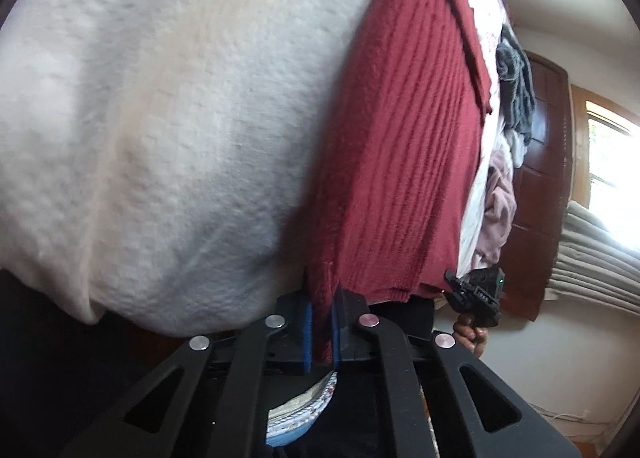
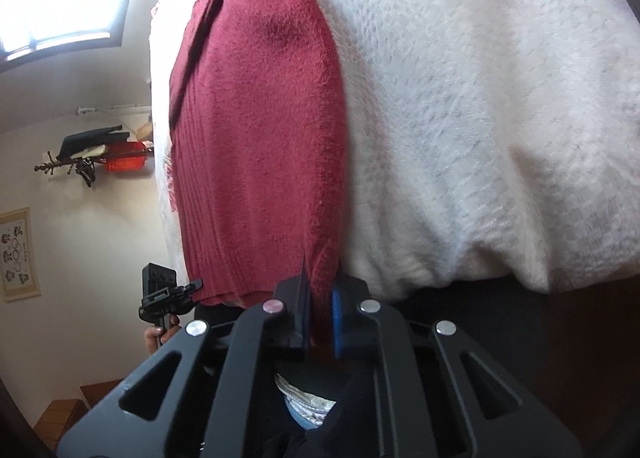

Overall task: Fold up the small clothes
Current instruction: 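Grasp the sweater hem with the left tool while the right tool grasps it too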

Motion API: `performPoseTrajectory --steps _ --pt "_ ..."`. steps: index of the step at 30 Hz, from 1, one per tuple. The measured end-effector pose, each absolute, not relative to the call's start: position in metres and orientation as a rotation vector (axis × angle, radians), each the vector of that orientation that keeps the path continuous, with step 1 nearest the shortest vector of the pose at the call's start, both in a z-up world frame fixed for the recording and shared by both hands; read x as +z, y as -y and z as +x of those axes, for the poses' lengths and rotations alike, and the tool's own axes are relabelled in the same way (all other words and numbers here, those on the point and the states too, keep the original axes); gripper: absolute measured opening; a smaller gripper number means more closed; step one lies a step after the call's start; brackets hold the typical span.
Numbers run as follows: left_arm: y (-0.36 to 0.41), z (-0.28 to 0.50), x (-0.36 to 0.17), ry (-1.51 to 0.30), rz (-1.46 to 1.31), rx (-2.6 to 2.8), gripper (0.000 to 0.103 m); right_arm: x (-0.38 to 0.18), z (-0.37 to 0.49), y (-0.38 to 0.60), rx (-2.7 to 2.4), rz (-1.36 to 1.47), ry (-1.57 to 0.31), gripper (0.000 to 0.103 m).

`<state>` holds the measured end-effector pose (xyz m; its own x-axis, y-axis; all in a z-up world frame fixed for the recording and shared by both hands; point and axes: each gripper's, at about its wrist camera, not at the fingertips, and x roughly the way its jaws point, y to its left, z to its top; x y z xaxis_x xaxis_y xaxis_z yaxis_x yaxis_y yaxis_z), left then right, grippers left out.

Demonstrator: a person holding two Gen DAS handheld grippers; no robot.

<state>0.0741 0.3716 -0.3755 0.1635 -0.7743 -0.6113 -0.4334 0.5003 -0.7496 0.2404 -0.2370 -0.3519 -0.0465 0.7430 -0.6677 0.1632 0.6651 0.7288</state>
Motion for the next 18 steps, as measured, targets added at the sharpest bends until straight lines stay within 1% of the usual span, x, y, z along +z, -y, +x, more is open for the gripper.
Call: performPoseTrajectory --steps 3,11,18 --pt "-0.379 0.069 -0.363 -1.395 -1.16 -0.338 0.006 -0.341 0.24 0.239 0.553 0.787 -1.556 0.005" --pt "-0.386 0.067 -0.328 -1.279 -1.218 -0.377 0.005 -0.301 0.245 0.235 0.625 0.845 -1.459 0.005" --pt "-0.39 0.086 -0.286 -1.186 -1.243 -0.423 0.005 -0.271 0.265 0.232 0.662 0.884 -1.392 0.005"
